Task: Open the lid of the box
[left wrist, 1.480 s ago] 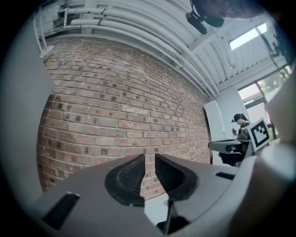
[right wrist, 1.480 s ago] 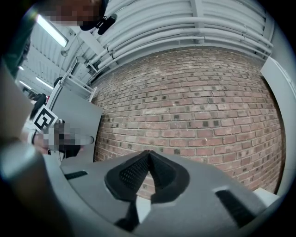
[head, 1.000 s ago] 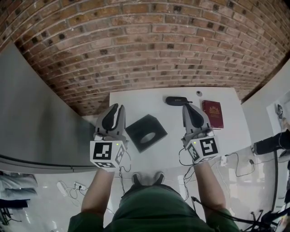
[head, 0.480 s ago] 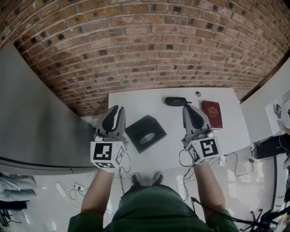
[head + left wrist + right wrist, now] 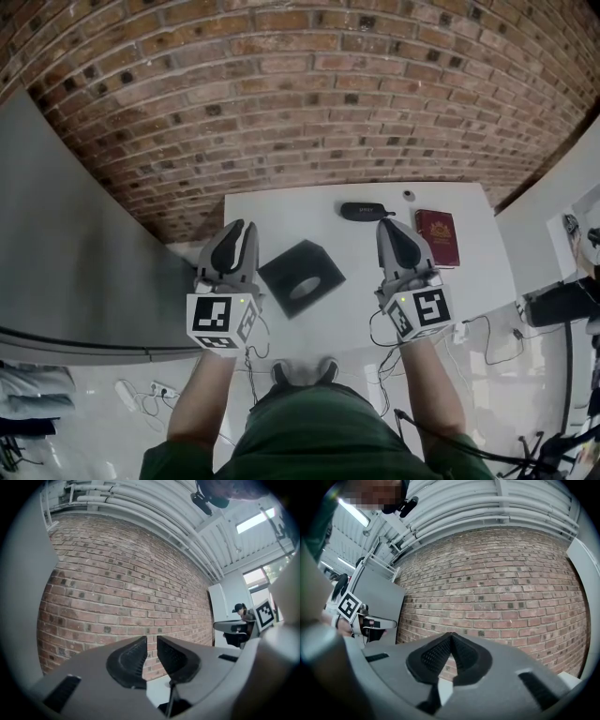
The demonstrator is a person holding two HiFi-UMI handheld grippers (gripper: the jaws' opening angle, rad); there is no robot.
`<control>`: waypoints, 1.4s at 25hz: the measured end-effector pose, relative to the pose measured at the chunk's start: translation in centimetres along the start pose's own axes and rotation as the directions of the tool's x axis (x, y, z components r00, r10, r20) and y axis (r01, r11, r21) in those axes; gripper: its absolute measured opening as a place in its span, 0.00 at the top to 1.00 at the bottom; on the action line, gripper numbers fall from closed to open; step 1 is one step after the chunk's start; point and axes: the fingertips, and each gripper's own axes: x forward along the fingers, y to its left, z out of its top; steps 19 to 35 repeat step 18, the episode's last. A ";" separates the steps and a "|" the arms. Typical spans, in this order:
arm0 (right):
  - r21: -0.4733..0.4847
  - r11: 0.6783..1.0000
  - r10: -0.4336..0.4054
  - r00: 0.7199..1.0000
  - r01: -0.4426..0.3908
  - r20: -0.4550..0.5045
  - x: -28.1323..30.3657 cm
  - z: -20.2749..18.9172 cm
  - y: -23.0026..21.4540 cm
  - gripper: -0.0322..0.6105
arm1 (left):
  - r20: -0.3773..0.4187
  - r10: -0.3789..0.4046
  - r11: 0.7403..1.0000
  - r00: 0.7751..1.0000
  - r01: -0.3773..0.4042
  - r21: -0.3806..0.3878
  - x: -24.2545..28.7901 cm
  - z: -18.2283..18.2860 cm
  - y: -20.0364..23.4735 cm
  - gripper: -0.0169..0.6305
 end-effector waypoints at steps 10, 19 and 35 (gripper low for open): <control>-0.011 1.000 -0.019 1.000 0.019 -0.004 0.0 0.2 0.0 0.95 | -0.005 -0.020 1.000 1.000 0.020 -0.010 0.3 -0.4 0.2 0.88; -0.017 0.999 -0.027 1.000 0.027 -0.007 0.3 0.3 0.6 0.95 | -0.013 -0.035 0.999 0.999 0.035 -0.011 0.4 -0.9 0.8 0.88; -0.017 0.999 -0.027 1.000 0.027 -0.007 0.3 0.3 0.6 0.95 | -0.013 -0.035 0.999 0.999 0.035 -0.011 0.4 -0.9 0.8 0.88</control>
